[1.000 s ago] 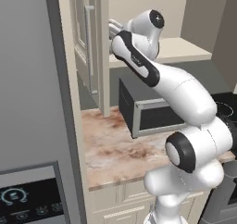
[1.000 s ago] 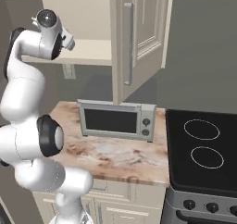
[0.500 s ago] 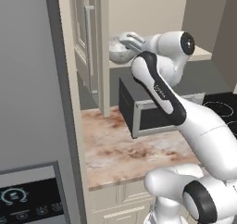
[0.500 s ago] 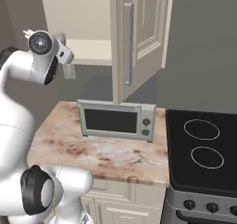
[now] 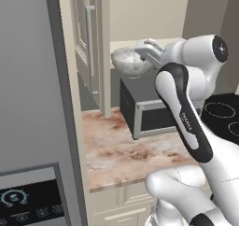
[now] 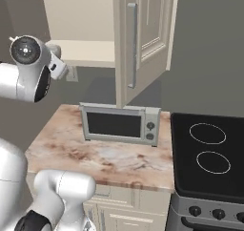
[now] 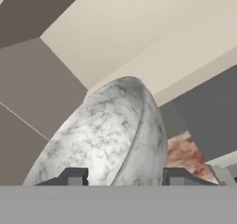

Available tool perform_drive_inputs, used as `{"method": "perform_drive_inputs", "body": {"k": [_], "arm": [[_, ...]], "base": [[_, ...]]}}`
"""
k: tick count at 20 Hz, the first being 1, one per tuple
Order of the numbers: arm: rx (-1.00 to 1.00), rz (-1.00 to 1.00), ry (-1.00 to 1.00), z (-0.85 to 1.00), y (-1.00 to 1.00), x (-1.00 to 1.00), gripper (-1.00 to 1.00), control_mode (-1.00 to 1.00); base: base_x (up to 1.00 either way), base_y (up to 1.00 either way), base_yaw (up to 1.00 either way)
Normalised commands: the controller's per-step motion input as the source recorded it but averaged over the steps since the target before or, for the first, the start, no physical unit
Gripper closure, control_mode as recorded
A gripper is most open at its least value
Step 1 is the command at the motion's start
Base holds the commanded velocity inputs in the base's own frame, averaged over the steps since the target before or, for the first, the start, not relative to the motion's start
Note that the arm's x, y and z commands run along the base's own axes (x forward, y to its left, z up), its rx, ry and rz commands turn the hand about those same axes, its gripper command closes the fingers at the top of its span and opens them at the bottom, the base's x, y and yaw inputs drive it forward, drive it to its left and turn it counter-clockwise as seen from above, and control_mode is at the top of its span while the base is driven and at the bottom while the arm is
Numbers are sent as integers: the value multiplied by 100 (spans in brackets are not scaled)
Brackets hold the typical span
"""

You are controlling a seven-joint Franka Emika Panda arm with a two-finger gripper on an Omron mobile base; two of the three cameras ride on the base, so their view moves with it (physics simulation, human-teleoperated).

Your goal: Take the smaller bowl and place it next to the appetizer plate on the dining counter , and place the larger bowl next to the plate with cooked food.

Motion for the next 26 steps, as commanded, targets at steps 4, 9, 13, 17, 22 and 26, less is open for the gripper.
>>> {"method": "perform_drive_inputs", "body": {"k": [4, 9, 13, 17, 22, 26], "arm": [[-1, 0, 10, -8, -36, -100, 100, -100], [-1, 0, 0, -44, -45, -100, 100, -100], [0, 0, -1, -55, -19, -86, 100, -100], [0, 0, 0, -50, -5, -23, 100, -100], [0, 0, 0, -8, 0, -3, 100, 100], [0, 0, 0, 0, 0, 0, 100, 100]], "base": [[0, 0, 0], [0, 0, 0], [0, 0, 0], [0, 0, 0], [-39, 0, 0], [-100, -8, 5]]}}
